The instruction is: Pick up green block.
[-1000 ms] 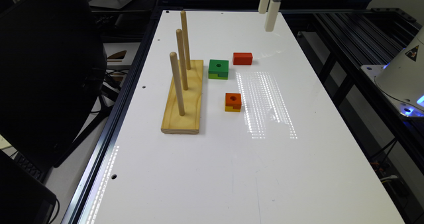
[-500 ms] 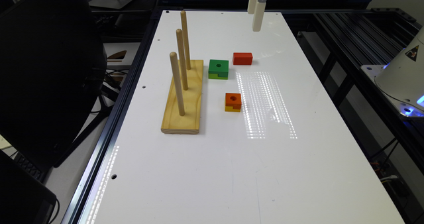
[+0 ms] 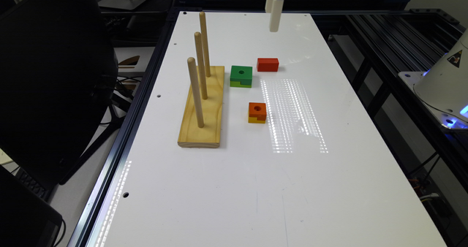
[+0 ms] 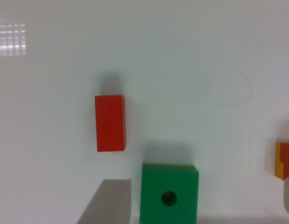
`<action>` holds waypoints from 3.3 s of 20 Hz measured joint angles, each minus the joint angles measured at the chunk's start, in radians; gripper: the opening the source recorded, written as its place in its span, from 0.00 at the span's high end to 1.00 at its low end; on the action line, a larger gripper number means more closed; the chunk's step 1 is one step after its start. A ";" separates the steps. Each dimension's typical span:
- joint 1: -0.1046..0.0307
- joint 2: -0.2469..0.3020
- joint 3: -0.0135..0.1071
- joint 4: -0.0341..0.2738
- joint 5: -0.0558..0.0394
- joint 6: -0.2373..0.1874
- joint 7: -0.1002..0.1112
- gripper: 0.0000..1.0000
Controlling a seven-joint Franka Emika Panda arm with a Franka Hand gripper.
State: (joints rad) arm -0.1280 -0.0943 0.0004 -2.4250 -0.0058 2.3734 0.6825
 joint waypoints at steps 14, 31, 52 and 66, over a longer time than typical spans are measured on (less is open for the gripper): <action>0.000 0.195 0.000 0.061 0.0000 0.108 0.000 0.00; 0.000 0.245 0.000 0.060 0.0000 0.146 0.000 0.00; 0.000 0.358 0.000 0.061 -0.0001 0.259 -0.001 0.00; -0.001 0.361 0.000 0.079 -0.0001 0.260 -0.001 0.00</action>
State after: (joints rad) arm -0.1291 0.2669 0.0004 -2.3455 -0.0060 2.6331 0.6816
